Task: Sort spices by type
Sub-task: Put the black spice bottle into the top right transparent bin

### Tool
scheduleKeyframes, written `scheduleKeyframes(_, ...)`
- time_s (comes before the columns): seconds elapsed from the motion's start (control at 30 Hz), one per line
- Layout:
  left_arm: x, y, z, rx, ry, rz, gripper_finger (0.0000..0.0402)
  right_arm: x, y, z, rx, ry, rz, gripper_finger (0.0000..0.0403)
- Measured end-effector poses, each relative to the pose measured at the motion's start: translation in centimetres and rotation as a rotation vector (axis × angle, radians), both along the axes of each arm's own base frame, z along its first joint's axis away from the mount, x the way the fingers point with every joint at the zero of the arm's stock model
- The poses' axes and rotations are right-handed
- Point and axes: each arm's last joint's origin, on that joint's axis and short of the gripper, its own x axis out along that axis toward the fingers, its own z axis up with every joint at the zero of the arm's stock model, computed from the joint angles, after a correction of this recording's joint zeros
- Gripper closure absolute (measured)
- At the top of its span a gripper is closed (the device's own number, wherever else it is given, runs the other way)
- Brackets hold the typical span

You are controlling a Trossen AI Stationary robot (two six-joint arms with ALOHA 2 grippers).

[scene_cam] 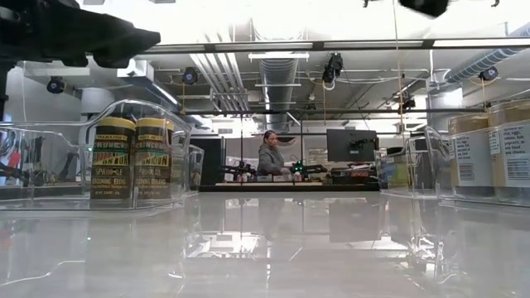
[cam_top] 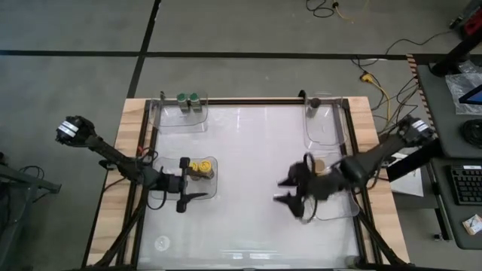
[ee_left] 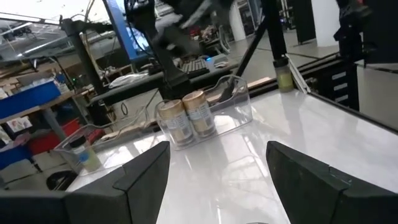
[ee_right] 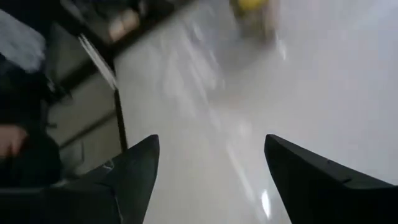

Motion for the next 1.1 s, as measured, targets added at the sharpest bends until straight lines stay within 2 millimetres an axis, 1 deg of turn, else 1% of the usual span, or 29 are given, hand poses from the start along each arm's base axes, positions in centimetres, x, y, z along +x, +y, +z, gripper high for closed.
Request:
scheduleKeyframes(0.1, 0.1, -0.1, 0.0, 0.012, 0.003, 0.000, 0.0151, 0.1, 2.7, 0.2, 0.071, 0.178, -0.023, 0.0132)
scheduleKeyframes(0.23, 0.1, -0.1, 0.0, 0.013, 0.004, 0.000, 0.0151, -0.8, 5.6, 0.0, 0.314, 0.560, -0.109, 0.0145)
scheduleKeyframes(0.3, 0.1, -0.1, 0.0, 0.013, 0.004, 0.000, 0.0151, -1.4, 7.0, -0.3, 0.376, 0.718, -0.170, 0.0148)
scheduleKeyframes(0.37, 0.1, -0.1, 0.0, 0.014, 0.004, -0.001, 0.0151, -1.8, 8.2, -0.6, 0.415, 0.844, -0.190, 0.0147)
scheduleKeyframes(0.43, 0.1, -0.1, 0.0, 0.017, 0.003, -0.006, 0.0151, -2.2, 9.6, -1.4, 0.431, 0.958, -0.169, 0.0142)
scheduleKeyframes(0.6, 0.1, -0.1, 0.0, 0.016, 0.000, -0.006, 0.0151, -3.9, 13.6, -4.2, 0.437, 1.238, -0.037, 0.0130)
scheduleKeyframes(0.67, 0.1, -0.1, 0.0, 0.016, -0.001, -0.006, 0.0151, -4.5, 14.8, -5.1, 0.441, 1.338, -0.019, 0.0129)
scheduleKeyframes(0.8, 0.1, -0.1, 0.0, 0.018, -0.002, -0.005, 0.0151, -5.1, 15.9, -6.2, 0.442, 1.437, -0.058, 0.0128)
scheduleKeyframes(0.93, 0.1, -0.1, 0.1, 0.013, -0.011, -0.006, 0.0151, -5.3, 16.0, -7.0, 0.412, 1.496, -0.087, 0.0119)
scheduleKeyframes(1.0, 0.1, -0.1, 0.1, 0.014, -0.010, -0.006, 0.0151, -5.4, 16.1, -7.7, 0.400, 1.560, -0.086, 0.0110)
scheduleKeyframes(1.1, 0.1, -0.1, 0.1, 0.015, -0.010, -0.006, 0.0151, -5.5, 16.3, -8.4, 0.407, 1.662, -0.041, 0.0089)
